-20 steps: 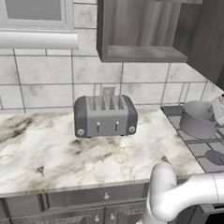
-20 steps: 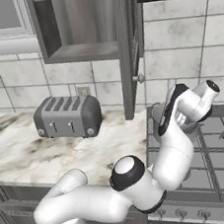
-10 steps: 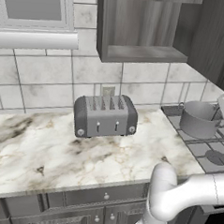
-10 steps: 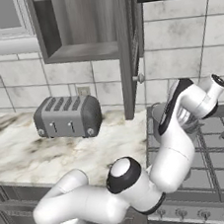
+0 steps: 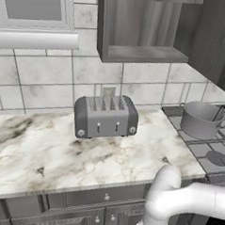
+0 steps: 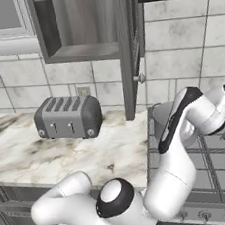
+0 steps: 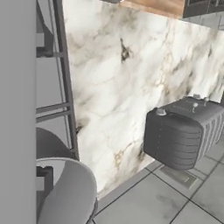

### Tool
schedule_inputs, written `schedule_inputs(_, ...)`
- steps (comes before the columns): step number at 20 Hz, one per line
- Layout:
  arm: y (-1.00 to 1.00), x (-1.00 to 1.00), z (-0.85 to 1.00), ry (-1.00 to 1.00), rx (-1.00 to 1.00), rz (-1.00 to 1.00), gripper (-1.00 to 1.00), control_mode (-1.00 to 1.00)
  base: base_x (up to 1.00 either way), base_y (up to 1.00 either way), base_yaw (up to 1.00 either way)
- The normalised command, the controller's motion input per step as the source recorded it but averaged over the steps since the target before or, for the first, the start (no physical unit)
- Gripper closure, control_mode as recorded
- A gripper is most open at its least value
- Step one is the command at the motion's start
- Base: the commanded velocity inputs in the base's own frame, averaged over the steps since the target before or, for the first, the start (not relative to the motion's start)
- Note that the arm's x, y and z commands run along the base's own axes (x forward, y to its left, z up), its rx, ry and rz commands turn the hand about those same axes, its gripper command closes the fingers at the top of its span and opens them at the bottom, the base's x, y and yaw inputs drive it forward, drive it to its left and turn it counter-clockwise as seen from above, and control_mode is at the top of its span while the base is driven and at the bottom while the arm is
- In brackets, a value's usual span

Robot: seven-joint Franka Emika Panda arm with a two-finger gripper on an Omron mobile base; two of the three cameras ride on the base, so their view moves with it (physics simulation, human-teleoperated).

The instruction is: Open the cabinet and move the ladle to the pot. Then close the cabinet.

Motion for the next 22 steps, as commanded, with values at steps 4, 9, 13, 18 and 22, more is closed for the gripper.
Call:
schedule_inputs(4, 0.28, -0.31, 0.31, -0.16, 0.03, 0.15, -1.0, -1.0, 0.0, 0.0, 0.0)
schedule_inputs(9, 0.1, -0.14, 0.27, -0.22, 0.01, 0.25, -1.0, -1.0, 0.0, 0.0, 0.0)
schedule_inputs(13, 0.0, -0.11, 0.29, -0.28, 0.0, 0.34, -1.0, -1.0, 0.0, 0.0, 0.0)
schedule_inputs(18, 0.0, -0.02, 0.34, -0.29, 0.0, 0.39, -1.0, -1.0, 0.0, 0.0, 0.0)
schedule_inputs(22, 0.0, 0.0, 0.52, -0.26, 0.0, 0.36, -1.0, -1.0, 0.0, 0.0, 0.0)
